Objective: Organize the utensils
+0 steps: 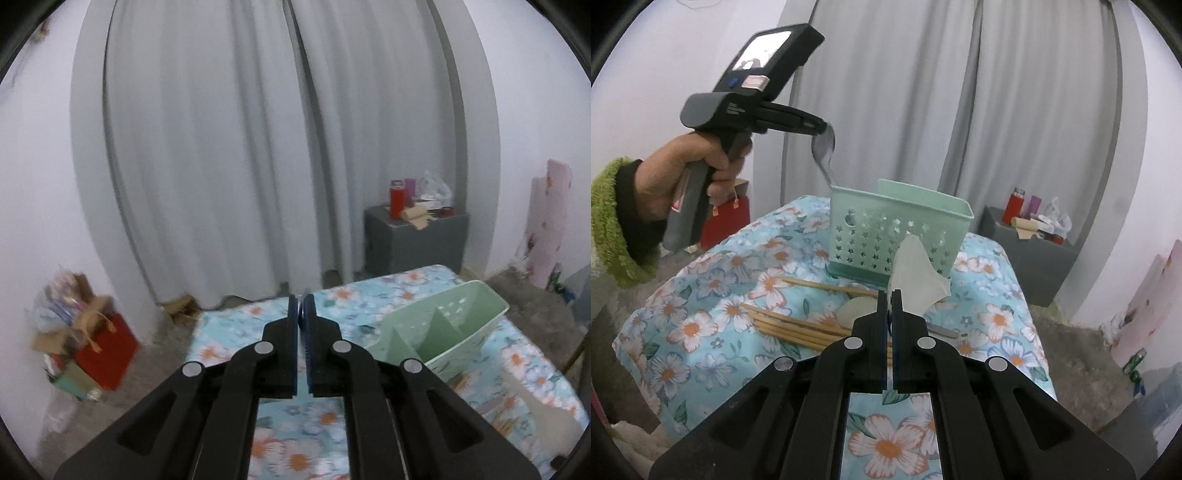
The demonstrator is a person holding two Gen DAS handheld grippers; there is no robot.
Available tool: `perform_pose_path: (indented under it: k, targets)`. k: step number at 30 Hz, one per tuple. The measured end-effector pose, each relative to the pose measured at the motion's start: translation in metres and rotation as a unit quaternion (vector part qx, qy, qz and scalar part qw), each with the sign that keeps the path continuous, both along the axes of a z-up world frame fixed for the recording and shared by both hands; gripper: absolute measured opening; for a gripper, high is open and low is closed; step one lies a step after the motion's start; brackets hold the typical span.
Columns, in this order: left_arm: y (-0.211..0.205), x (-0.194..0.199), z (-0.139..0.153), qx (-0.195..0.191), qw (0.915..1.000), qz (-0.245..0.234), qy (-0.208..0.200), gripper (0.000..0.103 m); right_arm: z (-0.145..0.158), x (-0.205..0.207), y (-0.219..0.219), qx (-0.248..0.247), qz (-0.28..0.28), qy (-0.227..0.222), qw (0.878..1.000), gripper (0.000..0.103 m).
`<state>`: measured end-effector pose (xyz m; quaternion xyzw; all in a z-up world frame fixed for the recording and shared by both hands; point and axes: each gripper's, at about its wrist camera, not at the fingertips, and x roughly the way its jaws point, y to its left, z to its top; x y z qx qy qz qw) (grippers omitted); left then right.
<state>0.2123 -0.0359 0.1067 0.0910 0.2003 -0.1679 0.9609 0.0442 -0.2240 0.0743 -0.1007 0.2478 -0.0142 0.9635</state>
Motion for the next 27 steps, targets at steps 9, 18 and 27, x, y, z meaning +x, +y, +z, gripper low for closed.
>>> perform_pose_path:
  k: [9, 18, 27]
  targets:
    - [0.01, -0.008, 0.003, -0.064, 0.9979, -0.01, 0.004, 0.035, 0.022, 0.002, -0.02, 0.023, -0.015, -0.014, 1.0, 0.0]
    - [0.057, -0.042, -0.008, -0.117, 0.9923, 0.014, 0.04, 0.053, 0.089, 0.012, -0.068, 0.121, 0.008, -0.06, 0.991, 0.0]
    - [0.061, -0.077, -0.052, -0.118, 0.9878, 0.001, 0.101, 0.058, 0.118, 0.066, -0.093, 0.219, 0.061, -0.004, 0.974, 0.0]
